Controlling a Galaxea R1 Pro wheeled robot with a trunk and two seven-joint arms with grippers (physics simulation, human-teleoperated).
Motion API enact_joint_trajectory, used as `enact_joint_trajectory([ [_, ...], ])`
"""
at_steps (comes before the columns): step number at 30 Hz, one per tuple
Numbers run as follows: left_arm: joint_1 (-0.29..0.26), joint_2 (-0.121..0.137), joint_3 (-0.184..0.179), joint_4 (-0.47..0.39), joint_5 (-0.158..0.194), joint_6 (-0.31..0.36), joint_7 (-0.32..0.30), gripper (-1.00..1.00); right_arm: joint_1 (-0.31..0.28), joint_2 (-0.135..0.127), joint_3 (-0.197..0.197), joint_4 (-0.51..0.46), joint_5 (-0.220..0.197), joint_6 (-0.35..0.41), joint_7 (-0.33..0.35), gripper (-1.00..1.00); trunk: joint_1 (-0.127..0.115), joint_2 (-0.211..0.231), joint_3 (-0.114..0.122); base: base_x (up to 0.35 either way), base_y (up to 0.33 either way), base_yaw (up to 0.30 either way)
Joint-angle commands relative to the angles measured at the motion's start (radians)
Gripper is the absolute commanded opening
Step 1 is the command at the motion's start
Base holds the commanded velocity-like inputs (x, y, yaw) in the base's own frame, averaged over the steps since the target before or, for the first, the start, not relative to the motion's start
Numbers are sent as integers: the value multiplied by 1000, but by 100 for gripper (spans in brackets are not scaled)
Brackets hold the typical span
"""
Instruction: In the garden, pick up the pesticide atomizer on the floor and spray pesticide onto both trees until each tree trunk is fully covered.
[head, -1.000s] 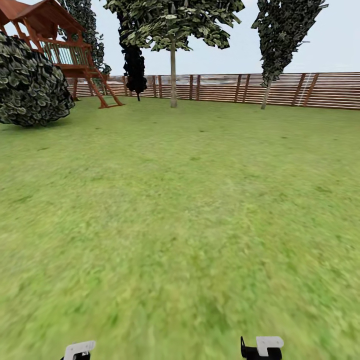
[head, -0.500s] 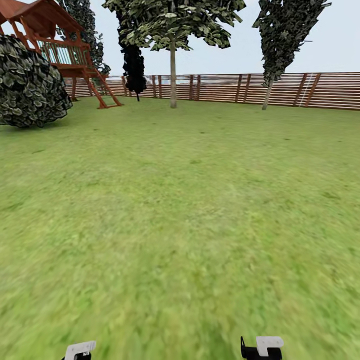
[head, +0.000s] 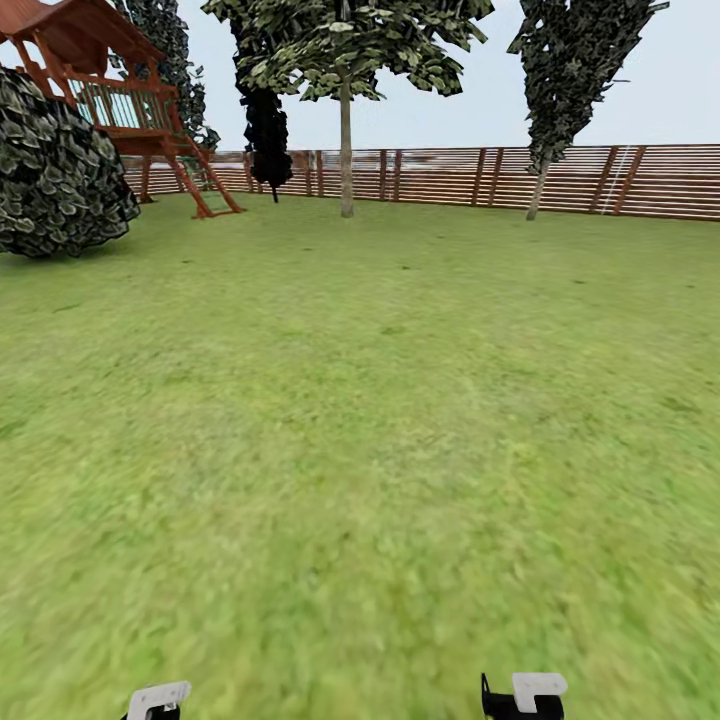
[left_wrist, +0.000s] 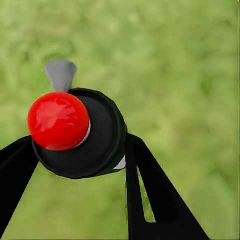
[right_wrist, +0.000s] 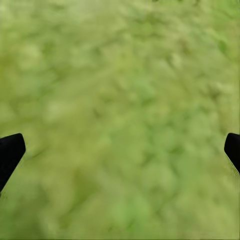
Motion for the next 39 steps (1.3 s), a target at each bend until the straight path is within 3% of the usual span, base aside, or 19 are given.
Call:
enact_joint_trajectory([
  [1, -1, -1, 6, 1, -2, -3, -3, -100, 0, 0, 9, 0, -9, -2, -2, 100, 0, 0, -1, 339, 0, 0],
  [39, -1, -6, 5, 2, -3, -3, -4, -100, 0, 0, 9, 0, -9, -2, -2, 100, 0, 0, -1, 339, 0, 0],
])
